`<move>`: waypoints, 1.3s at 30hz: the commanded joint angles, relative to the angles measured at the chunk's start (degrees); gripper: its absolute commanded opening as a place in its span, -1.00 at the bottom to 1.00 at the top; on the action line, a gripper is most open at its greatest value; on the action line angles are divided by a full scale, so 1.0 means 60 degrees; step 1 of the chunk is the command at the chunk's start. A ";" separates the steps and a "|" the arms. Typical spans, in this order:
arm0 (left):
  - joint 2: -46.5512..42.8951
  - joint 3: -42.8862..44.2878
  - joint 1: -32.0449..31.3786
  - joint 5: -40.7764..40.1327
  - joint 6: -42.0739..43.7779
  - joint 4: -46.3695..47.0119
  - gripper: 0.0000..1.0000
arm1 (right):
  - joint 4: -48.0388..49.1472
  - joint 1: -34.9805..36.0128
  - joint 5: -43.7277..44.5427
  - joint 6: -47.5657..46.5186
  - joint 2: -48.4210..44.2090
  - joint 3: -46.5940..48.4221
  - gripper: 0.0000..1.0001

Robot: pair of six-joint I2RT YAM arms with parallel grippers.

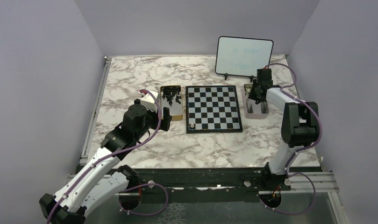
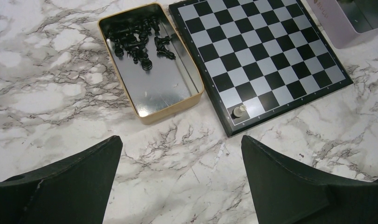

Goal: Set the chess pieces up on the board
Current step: Pick up the chess piece from the storage box.

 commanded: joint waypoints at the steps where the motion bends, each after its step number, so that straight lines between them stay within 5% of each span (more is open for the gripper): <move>1: 0.0027 -0.0071 0.0048 -0.0324 -0.0015 0.0154 0.98 | 0.0513 -0.0111 -0.0004 -0.0291 0.0264 0.0462 -0.39; 39: -0.0183 -0.0091 0.0048 -0.0244 -0.0037 0.0125 0.98 | -0.0221 -0.0166 -0.0598 -0.0559 0.1042 0.1192 -0.47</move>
